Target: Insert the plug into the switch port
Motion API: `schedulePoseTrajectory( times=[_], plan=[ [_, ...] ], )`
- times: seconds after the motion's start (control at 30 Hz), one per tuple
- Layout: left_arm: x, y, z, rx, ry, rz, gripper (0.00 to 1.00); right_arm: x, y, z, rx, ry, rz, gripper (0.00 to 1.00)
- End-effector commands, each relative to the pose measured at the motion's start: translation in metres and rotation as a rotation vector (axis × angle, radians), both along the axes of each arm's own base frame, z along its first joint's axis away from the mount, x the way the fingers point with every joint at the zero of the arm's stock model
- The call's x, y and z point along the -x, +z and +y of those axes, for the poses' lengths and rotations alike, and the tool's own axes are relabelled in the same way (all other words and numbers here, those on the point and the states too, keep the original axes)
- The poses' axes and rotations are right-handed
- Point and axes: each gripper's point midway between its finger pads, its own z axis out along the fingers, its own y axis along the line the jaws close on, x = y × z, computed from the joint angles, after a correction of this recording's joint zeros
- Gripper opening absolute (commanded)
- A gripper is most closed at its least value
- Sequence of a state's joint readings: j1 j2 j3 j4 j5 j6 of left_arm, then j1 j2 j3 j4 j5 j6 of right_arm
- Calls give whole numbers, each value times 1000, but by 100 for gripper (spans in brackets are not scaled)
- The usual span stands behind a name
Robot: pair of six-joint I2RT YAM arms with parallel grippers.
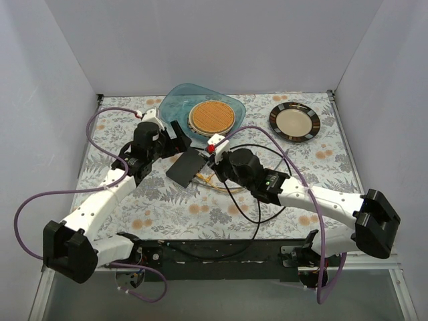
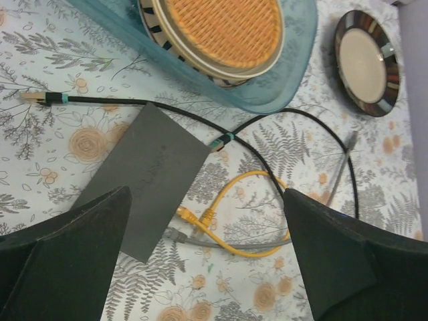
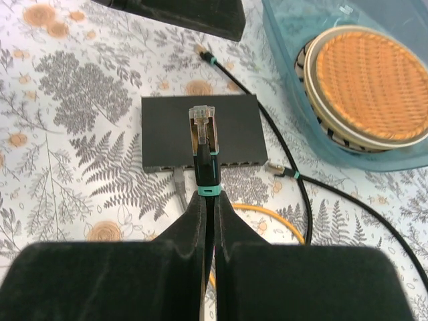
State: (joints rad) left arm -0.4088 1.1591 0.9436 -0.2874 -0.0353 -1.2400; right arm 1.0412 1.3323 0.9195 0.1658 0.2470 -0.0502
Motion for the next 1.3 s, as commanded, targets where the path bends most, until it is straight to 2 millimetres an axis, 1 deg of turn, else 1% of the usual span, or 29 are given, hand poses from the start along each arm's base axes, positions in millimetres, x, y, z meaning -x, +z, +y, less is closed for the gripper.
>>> schedulePoseTrajectory(
  times=[0.0, 0.03, 0.07, 0.1, 0.13, 0.17, 0.2, 0.23, 0.27, 0.3, 0.33, 0.37, 0.4, 0.43, 0.47, 0.5, 0.53, 0.6, 0.63, 0.67, 0.73, 0.77, 0.8, 0.83, 0.9, 0.93, 1.0, 1.13, 1.27],
  plan=[
    [-15, -24, 14, -79, 18, 4, 98, -1, -12, 2, -5, 50, 79, 1],
    [-17, -29, 15, -79, 14, 14, 98, -2, -16, 3, 2, 59, 93, 1],
    [-21, -31, 15, -69, 7, 11, 98, -6, -25, 2, 20, 57, 115, 1],
    [-24, -40, 16, -78, 2, 27, 98, -6, -29, 4, 26, 75, 136, 1],
    [-27, -45, 18, -81, 3, 31, 98, -7, -33, 4, 31, 83, 151, 1],
    [-31, -45, 18, -70, -11, 23, 98, -10, -42, 4, 38, 94, 180, 1],
    [-34, -52, 18, -79, -23, 31, 98, -10, -44, 6, 39, 111, 196, 1],
    [-37, -54, 18, -84, -25, 27, 98, -13, -55, 6, 57, 114, 223, 1],
    [-43, -55, 19, -83, -20, 12, 98, -16, -57, 6, 52, 128, 242, 1],
    [-46, -63, 19, -83, -25, 22, 98, -17, -58, 7, 45, 127, 272, 1],
    [-47, -71, 19, -90, -34, 29, 98, -19, -70, 8, 64, 124, 299, 1],
    [-52, -72, 19, -90, -34, 14, 98, -23, -74, 7, 71, 118, 311, 1],
    [-54, -77, 19, -92, -35, 20, 98, -22, -80, 7, 86, 124, 336, 1],
    [-54, -94, 17, -98, -54, 61, 98, -26, -85, 10, 97, 123, 348, 1],
    [-61, -94, 17, -91, -51, 38, 98, -28, -90, 10, 105, 120, 359, 1],
    [-63, -100, 15, -90, -62, 48, 98, -28, -93, 10, 115, 123, 369, 1],
    [-64, -113, 12, -91, -81, 73, 98, -31, -98, 12, 122, 120, 376, 1],
    [-69, -120, 9, -79, -99, 75, 98, -35, -103, 11, 126, 117, 389, 1],
    [-70, -123, 9, -79, -106, 79, 98, -37, -108, 12, 133, 115, 399, 1],
    [-72, -130, 6, -80, -120, 89, 98, -43, -106, 13, 127, 108, 396, 1],
    [-74, -136, 5, -82, -128, 95, 98, -42, -117, 11, 156, 111, 430, 1],
    [-75, -141, 4, -84, -134, 101, 98, -44, -117, 12, 154, 115, 431, 1],
    [-76, -143, 5, -84, -134, 106, 98, -46, -118, 13, 158, 115, 435, 1],
    [-76, -144, 4, -85, -136, 107, 98, -46, -124, 13, 169, 114, 448, 1],
    [-77, -150, 3, -83, -145, 119, 98, -49, -125, 16, 172, 116, 456, 1],
    [-77, -152, 2, -78, -153, 126, 98, -49, -132, 16, 182, 114, 469, 1],
    [-77, -155, -2, -67, -168, 138, 98, -51, -136, 15, 190, 111, 482, 1],
    [-76, -157, -7, -51, -192, 145, 98, -50, -151, 12, 214, 106, 512, 1],
    [-77, -157, -9, -43, -204, 147, 98, -48, -161, 8, 226, 102, 530, 1]
  ],
)
